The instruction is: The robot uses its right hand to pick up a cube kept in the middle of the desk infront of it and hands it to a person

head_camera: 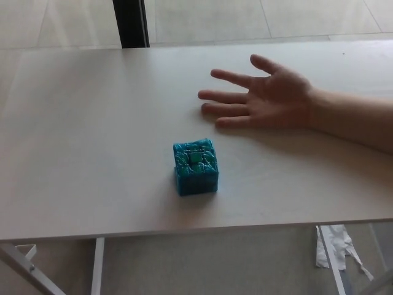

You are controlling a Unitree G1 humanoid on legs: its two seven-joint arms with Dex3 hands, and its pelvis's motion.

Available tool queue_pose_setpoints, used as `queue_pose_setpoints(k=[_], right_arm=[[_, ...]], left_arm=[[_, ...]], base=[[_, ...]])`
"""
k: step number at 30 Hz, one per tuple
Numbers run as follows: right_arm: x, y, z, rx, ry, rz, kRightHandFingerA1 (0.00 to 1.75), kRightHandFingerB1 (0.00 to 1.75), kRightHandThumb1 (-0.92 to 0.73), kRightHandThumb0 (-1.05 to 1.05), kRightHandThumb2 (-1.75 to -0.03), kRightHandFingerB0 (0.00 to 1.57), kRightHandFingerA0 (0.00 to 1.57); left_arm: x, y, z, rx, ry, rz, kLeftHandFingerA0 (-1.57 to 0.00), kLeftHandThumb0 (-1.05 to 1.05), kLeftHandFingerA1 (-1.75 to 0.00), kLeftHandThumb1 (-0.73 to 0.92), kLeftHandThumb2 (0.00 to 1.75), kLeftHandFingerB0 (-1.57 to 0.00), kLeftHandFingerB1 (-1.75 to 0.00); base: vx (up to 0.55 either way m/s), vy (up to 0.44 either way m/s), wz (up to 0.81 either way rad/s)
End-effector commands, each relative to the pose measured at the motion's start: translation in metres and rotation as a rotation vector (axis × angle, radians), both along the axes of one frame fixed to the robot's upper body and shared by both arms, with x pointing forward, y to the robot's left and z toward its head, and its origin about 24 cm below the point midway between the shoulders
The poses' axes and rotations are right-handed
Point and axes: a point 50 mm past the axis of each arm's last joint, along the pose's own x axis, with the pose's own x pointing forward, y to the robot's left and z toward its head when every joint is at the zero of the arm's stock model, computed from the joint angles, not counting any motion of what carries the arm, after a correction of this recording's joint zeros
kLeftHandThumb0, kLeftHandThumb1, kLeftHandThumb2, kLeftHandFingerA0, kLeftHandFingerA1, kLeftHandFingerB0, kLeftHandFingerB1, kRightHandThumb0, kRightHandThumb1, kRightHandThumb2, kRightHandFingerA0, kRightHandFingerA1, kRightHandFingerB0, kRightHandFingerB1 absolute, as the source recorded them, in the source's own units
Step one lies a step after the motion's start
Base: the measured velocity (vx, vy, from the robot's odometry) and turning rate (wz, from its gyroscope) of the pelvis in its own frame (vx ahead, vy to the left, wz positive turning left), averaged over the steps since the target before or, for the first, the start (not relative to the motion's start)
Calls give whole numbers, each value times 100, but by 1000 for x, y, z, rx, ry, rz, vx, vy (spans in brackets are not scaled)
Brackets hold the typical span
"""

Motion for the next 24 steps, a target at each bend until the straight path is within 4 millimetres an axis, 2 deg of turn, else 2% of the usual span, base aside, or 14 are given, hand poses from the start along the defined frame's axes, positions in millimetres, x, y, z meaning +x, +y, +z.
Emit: queue_pose_setpoints(k=[1,2,3,4,5,7,8,9,10,11,13,21,22,24], right_arm=[[54,126,99,-239,-306,458,49,41,-46,-62,-79,16,24],[60,142,104,-240,-309,495,51,43,-44,-65,-80,22,26],[64,157,110,-273,-309,521,46,32,-57,-65,-58,28,36],[68,168,112,-294,-314,545,46,33,-56,-64,-57,28,29],[70,175,112,-302,-313,565,45,31,-56,-64,-58,27,25],[76,189,111,-349,-314,600,42,31,-58,-65,-58,27,23],[81,197,109,-333,-306,655,41,30,-57,-62,-58,25,17],[87,209,108,-372,-270,688,48,43,-46,-70,-82,20,10],[91,217,107,-406,-248,702,41,31,-59,-69,-58,26,17],[94,225,106,-437,-227,721,49,42,-48,-72,-83,17,12],[98,237,104,-463,-191,762,43,31,-59,-70,-59,25,18],[122,293,75,-696,-18,898,55,35,-56,-73,-58,30,31],[123,297,70,-732,18,916,58,45,-45,-74,-84,24,27],[126,306,61,-776,70,946,54,34,-57,-75,-58,30,30]], left_arm=[[2,1,3,47,15,-53,-54,-69,-59,51,91,-46,-53],[2,1,3,46,13,-57,-61,-70,-48,65,60,-53,-38],[2,1,3,44,10,-57,-61,-69,-48,65,60,-52,-38],[3,1,3,48,14,-69,-55,-70,-60,52,93,-43,-52],[3,1,3,50,15,-74,-62,-70,-49,64,61,-51,-38],[3,0,3,44,8,-73,-55,-70,-60,50,92,-45,-52],[3,0,3,43,9,-72,-62,-70,-49,63,60,-54,-39],[4,0,2,38,8,-63,-55,-69,-60,50,91,-44,-51],[4,0,2,35,3,-58,-55,-68,-60,50,90,-44,-52],[5,-1,2,33,-5,-54,-62,-68,-51,62,60,-53,-40],[5,-1,1,32,-9,-53,-63,-68,-52,62,60,-55,-40],[3,-2,0,37,8,-68,-64,-71,-50,61,59,-53,-39],[3,-2,0,35,6,-69,-65,-70,-50,62,59,-53,-40],[4,-1,1,34,3,-75,-64,-71,-50,62,59,-55,-40]], base=[[0,0,0],[0,0,0],[0,0,0],[0,0,0],[0,0,0],[0,0,0],[0,0,0],[0,0,0],[0,0,0],[0,0,0],[0,0,0],[0,0,0],[0,0,0],[0,0,0]])
